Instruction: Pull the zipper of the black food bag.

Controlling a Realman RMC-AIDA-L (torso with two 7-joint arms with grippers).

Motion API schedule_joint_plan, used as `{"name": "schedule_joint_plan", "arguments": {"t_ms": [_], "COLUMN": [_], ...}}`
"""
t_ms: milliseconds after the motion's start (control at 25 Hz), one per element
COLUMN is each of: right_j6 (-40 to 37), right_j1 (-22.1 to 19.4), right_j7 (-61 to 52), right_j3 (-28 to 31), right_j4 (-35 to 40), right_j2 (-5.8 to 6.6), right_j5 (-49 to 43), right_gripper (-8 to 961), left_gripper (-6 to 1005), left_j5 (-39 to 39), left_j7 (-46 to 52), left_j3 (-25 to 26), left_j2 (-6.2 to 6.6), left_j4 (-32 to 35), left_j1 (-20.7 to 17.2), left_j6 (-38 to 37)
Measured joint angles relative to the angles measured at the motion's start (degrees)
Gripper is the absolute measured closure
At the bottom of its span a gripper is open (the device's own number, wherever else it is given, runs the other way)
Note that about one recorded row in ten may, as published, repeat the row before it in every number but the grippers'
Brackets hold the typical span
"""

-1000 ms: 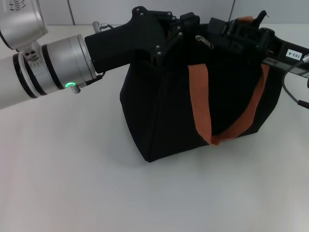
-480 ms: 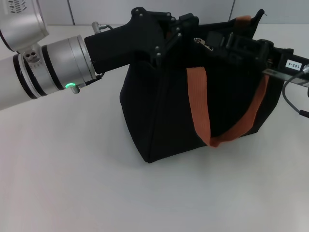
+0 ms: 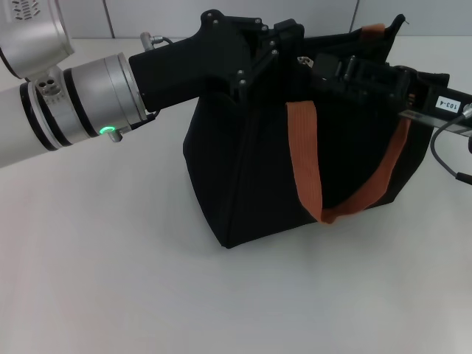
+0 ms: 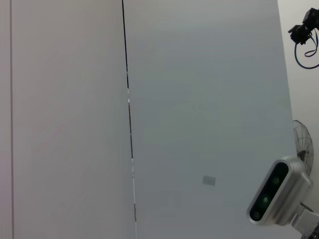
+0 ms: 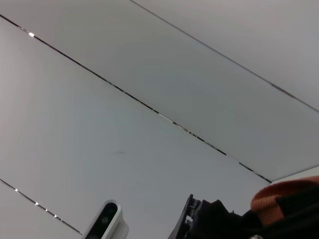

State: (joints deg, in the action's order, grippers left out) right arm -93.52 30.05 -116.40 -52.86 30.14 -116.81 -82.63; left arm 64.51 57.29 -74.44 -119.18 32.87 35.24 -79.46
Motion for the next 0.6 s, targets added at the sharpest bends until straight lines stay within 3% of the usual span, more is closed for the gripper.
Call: {"name": "schedule_joint_plan", "arguments": {"t_ms": [600], "right_j6": [0.4], "right_j1": [1.7], "right_j7": [0.0], "right_j3": [0.3], "right_j4": [-3.0], "right_j2": [-0.17], "right_j5": [0.1], "right_gripper": [254], "left_gripper": [895], "left_j5": [-2.1], "left_j7": [-0.9], "left_j3": [-1.8], "left_j2": [0.0], "left_j4": [-0.2], "left_j1": [-0.7], "left_j6": [-0.1]}}
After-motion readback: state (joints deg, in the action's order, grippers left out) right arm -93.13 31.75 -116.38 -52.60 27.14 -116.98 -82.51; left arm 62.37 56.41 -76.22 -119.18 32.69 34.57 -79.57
